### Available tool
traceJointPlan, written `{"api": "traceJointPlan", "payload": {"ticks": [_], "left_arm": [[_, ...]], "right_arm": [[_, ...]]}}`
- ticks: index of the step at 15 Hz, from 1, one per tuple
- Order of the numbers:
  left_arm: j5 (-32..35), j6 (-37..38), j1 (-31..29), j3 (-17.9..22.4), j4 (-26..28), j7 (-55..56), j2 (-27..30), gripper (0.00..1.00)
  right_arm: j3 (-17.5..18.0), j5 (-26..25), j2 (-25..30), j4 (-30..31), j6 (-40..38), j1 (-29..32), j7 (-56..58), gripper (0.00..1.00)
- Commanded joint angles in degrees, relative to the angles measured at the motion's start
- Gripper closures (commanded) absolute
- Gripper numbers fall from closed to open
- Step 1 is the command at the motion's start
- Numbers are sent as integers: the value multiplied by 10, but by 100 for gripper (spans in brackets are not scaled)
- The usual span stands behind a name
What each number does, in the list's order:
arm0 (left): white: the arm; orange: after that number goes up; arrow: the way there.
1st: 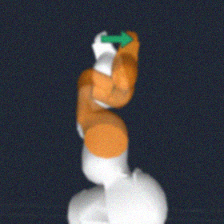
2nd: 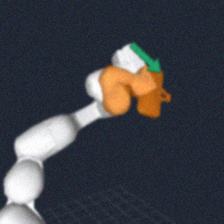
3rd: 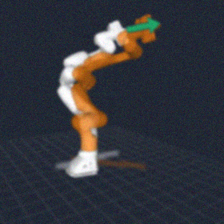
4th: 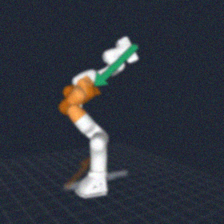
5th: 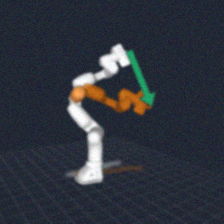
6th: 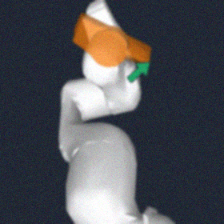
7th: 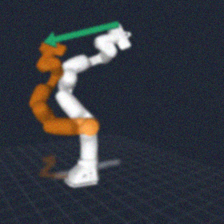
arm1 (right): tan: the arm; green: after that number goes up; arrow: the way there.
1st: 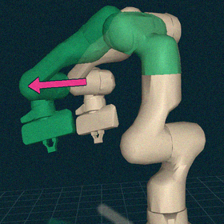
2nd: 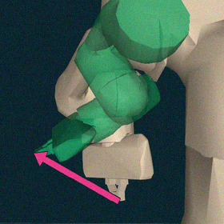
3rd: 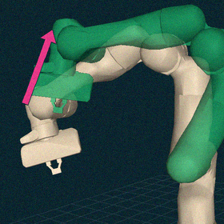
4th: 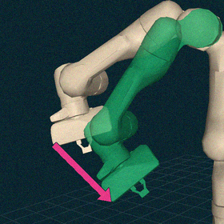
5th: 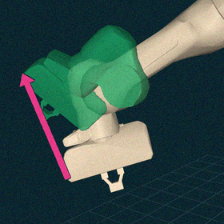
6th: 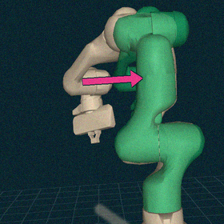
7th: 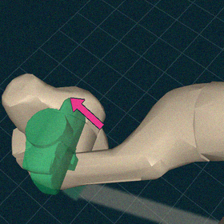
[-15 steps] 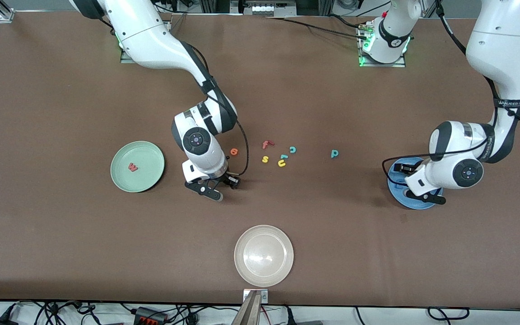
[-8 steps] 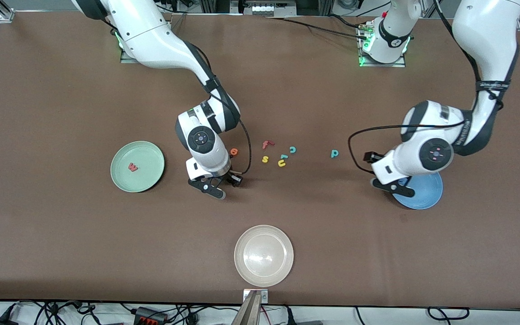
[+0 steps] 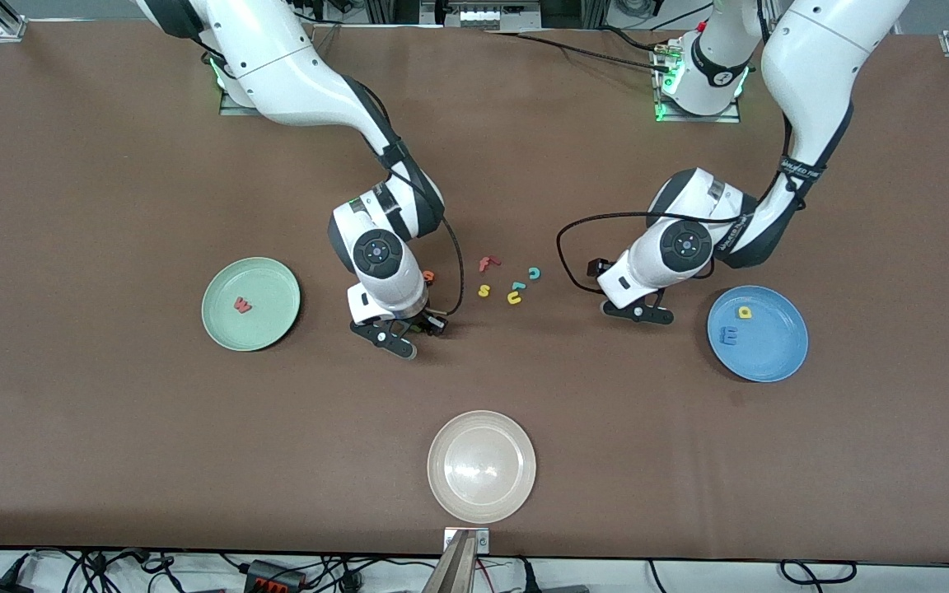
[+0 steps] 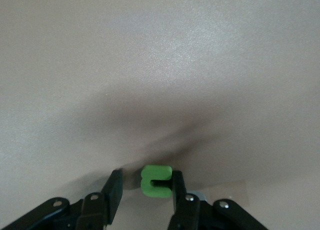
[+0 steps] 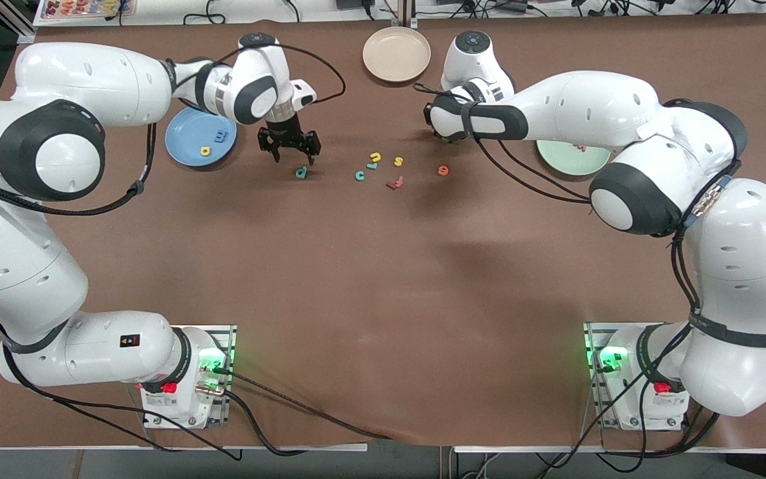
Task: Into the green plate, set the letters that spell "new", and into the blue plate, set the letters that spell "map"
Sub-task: 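Grasp the green c with the right gripper while the left gripper grasps teal d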
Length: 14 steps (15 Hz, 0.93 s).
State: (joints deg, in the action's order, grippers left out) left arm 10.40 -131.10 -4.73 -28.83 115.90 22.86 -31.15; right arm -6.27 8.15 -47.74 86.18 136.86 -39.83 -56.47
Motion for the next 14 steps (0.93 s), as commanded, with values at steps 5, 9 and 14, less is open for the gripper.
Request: {"api": "traceJointPlan", "payload": {"ticks": [5,9,14], "left_arm": [[102,-16,17,0,-2,95,-38,39],[102,-15,16,-1,-10,94,-37,69],[102,-7,5,-3,-13,84,-27,88]], "right_arm": [[-4,5,3,-3,-16,1,0,94],[-28,-4,54,6,-123,0,1,95],[-111,-8,170,161,-137,0,185,94]]}}
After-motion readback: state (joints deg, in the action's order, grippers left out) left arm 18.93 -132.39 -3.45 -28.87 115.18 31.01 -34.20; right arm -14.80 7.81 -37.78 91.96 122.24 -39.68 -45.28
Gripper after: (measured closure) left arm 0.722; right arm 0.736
